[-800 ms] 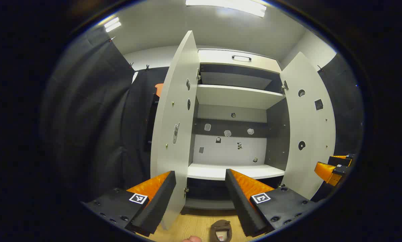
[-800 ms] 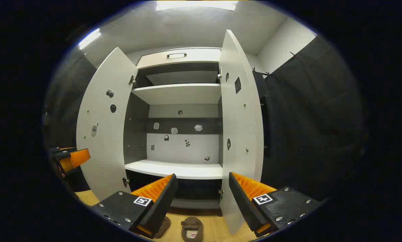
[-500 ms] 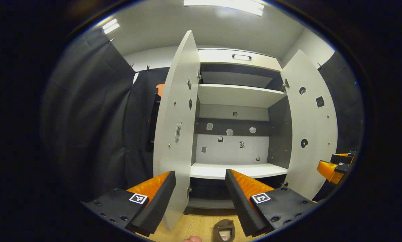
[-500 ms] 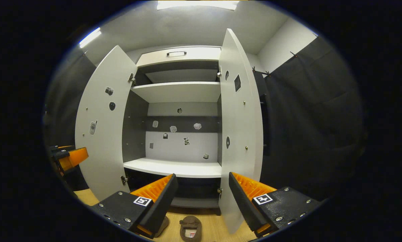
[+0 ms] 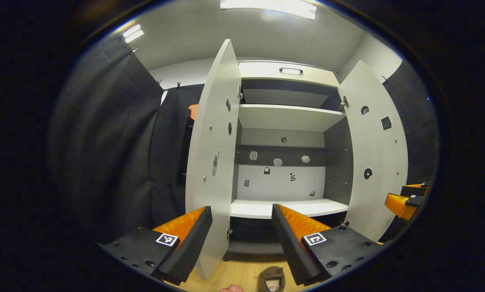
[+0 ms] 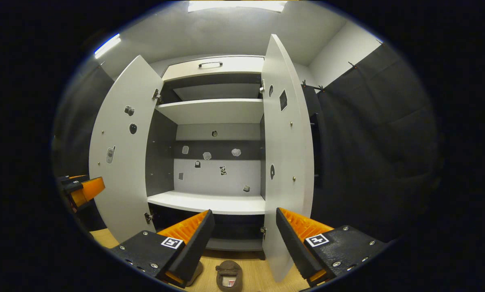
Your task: Grab one shoe with the right hand and put it into the shoe cabinet, grab the other shoe with the left hand and put it into the shoe cabinet; then close the right door with the right hand and the left door with the left hand.
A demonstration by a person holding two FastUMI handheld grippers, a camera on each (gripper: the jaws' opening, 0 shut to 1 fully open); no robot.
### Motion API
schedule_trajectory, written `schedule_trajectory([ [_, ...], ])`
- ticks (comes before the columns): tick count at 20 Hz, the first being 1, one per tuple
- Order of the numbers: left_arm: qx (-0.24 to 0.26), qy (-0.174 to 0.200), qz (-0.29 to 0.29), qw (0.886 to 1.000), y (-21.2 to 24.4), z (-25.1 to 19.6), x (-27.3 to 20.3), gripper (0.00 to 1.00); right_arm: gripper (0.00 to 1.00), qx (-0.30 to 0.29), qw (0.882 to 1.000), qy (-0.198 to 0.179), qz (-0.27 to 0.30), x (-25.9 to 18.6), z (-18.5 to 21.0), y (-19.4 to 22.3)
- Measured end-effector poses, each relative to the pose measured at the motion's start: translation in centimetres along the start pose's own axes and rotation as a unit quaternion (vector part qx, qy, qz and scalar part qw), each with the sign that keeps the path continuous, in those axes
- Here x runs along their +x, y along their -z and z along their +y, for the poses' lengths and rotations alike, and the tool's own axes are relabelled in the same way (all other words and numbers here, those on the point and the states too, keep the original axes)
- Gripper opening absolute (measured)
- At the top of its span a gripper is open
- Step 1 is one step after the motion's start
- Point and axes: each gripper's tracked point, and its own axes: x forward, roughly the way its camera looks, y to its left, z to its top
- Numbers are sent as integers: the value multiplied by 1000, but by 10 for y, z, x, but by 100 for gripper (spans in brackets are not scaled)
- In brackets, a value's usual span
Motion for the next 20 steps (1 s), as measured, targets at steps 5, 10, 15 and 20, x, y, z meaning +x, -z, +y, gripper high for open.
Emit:
schedule_trajectory([
  [5, 1, -1, -3, 1000, -2, 0, -1, 96, 94, -6, 1000, -2, -7, 2, 3, -7],
  [10, 11, -10, -6, 1000, -6, 6, -3, 96, 94, -11, 1000, -15, -7, 16, 11, -5],
  [15, 6, -19, -2, 1000, -4, 12, -7, 96, 94, -23, 999, -44, 15, 44, 30, 21],
  [20, 5, -32, -3, 999, -1, 23, -10, 99, 94, -37, 995, -58, 65, 76, 37, 99],
])
